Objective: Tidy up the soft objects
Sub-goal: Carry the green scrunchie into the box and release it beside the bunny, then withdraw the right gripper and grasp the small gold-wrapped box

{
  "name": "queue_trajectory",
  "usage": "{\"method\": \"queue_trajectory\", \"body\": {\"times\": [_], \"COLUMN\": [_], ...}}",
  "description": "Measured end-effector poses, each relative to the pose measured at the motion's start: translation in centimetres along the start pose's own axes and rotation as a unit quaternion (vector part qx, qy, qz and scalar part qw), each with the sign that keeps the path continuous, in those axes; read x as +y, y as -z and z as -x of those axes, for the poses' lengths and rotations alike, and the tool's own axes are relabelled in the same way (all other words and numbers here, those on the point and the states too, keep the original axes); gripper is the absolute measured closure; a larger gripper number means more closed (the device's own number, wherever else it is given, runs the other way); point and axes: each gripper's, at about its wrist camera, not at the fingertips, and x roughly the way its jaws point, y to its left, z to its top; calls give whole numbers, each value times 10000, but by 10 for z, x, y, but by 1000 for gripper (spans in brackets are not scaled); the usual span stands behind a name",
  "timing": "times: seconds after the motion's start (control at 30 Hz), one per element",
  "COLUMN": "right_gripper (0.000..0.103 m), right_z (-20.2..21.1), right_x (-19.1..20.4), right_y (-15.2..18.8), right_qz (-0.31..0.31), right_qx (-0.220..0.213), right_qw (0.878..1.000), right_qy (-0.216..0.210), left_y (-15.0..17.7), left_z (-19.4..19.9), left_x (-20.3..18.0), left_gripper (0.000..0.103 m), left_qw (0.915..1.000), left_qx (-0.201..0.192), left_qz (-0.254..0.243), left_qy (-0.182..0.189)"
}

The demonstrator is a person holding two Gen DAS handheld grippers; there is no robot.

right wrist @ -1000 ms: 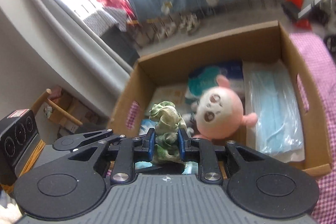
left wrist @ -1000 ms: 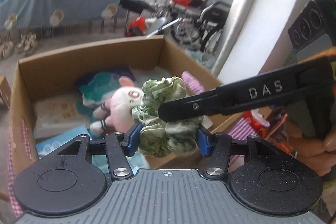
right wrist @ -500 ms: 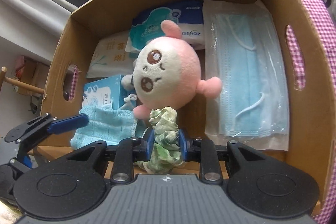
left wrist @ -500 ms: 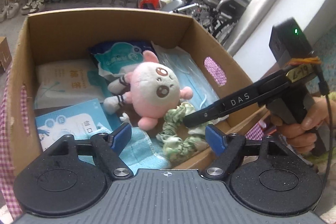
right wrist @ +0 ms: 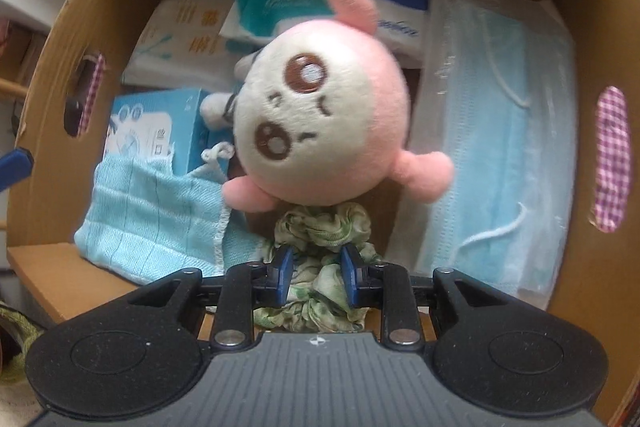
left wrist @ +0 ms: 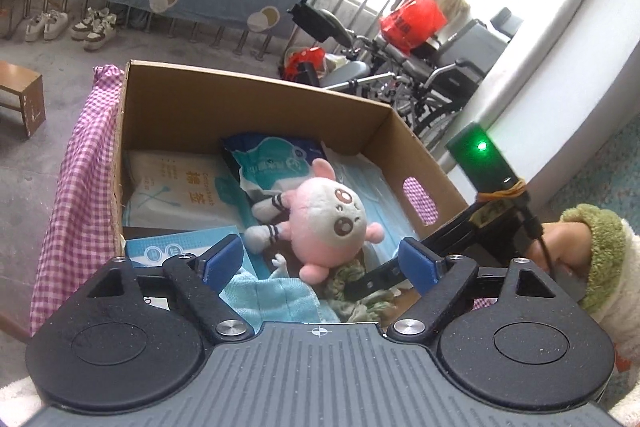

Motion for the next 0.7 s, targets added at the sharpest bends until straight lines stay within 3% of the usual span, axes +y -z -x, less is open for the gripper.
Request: {"method": "queue_trajectory", "body": {"times": [0.2,0.3,0.4,0.47,0.53,0.6,0.7], "right_gripper": [73,72,71,66,46,46,46], "right_z": [-19,-10,19,35,41,32,8], "right_x": [15,15,9,1,-7,-12,-15], "right_y": [1,4,9,13,14,10,6], "right_qz": [-20,-76,-177,-247,-345,-448,-592], "right_qx": [489,304,-199,-491,-662,-586,-95], "right_qw": [9979,9987,9986,9979,9972,9972,9982], "right_qy": [-429,-411,-465,-342,-73,143,-12], "left_y": [1,3,4,4,5,5,8], "left_z": [2,2,5,9,12,13,16], "left_x": [4,4,3,3,2,1,-1], "left_gripper": [16,15,13,12,10,7,4], "left_qw": [9999,9999,9999,9998,9996,9996,9995], "left_qx": [-108,-120,-161,-207,-263,-278,-303], "left_qz": [43,46,23,3,-12,1,25], "left_qy": [69,59,59,53,27,11,-11]}}
